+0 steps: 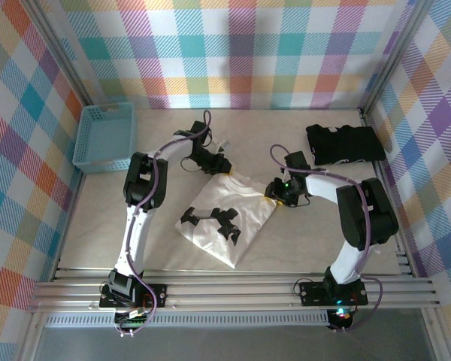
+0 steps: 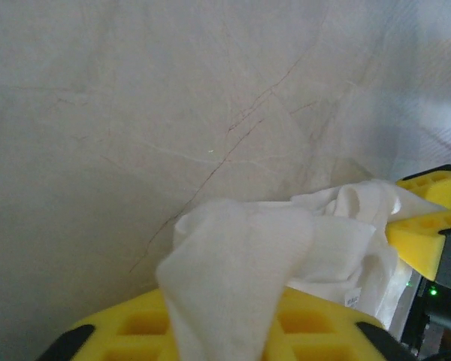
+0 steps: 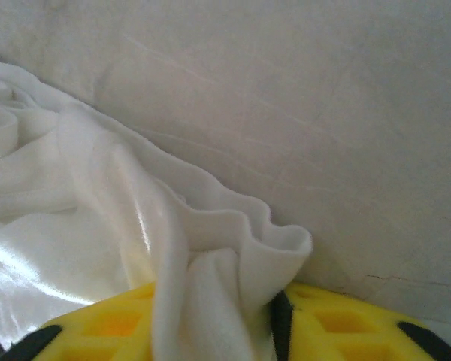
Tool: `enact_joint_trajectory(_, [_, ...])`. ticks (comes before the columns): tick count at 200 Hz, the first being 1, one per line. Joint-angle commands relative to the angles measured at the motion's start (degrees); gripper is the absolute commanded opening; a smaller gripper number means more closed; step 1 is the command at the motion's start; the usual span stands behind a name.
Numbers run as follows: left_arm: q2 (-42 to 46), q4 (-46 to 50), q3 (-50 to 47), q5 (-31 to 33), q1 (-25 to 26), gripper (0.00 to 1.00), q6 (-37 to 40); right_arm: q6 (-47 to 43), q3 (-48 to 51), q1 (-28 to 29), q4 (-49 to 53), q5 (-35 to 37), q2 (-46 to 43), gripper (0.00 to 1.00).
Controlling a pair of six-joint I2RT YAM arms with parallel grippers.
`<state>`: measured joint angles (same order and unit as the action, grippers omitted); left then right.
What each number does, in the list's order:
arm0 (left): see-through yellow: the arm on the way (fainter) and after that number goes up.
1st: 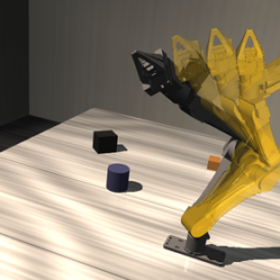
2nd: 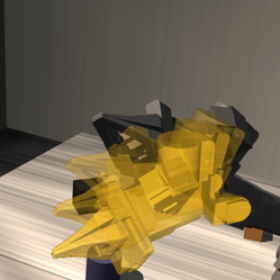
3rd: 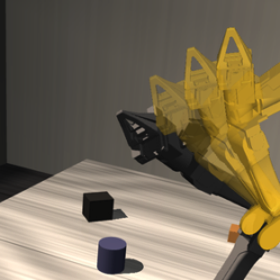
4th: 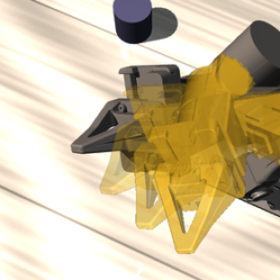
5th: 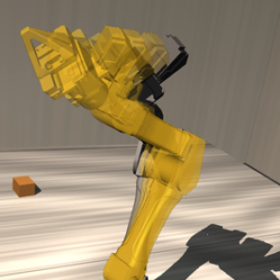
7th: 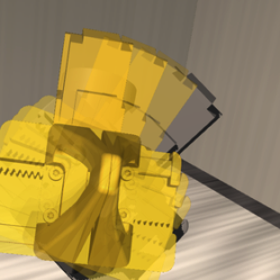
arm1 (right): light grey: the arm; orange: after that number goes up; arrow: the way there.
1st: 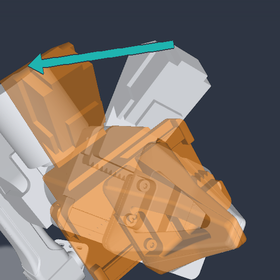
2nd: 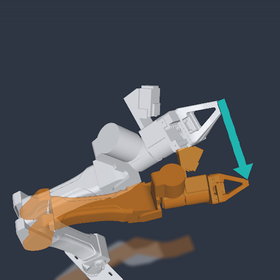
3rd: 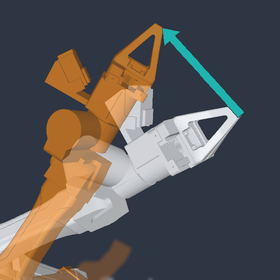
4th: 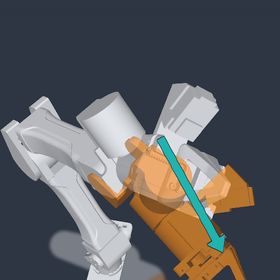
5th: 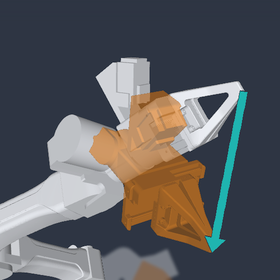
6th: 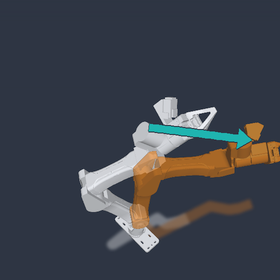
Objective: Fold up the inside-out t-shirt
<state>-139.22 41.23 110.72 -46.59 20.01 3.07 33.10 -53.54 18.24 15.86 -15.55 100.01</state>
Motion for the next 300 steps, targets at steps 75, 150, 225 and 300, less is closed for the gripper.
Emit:
enact_joint_trajectory(75, [0.23, -3.6, 3.11, -1.26, -4.48, 0.0, -8.59, -2.32, -4.02, 0.14, -21.49, -4.73, 2.0, 0.0])
enact_joint_trajectory(150, [4.41, -14.28, 2.65, 3.32, -8.5, 0.0, -20.35, -9.81, -15.11, -3.01, -19.59, -5.24, 5.25, 0.0])
enact_joint_trajectory(225, [6.33, -11.44, 27.6, 7.93, -9.38, 0.0, -26.78, -18.54, -45.46, -5.5, -9.38, -9.76, 9.12, 0.0])
enact_joint_trajectory(300, [39.06, -24.63, -24.25, 10.51, -5.51, 0.0, -24.91, -20.62, -21.25, -5.3, -11.85, -19.59, -7.75, 0.0])
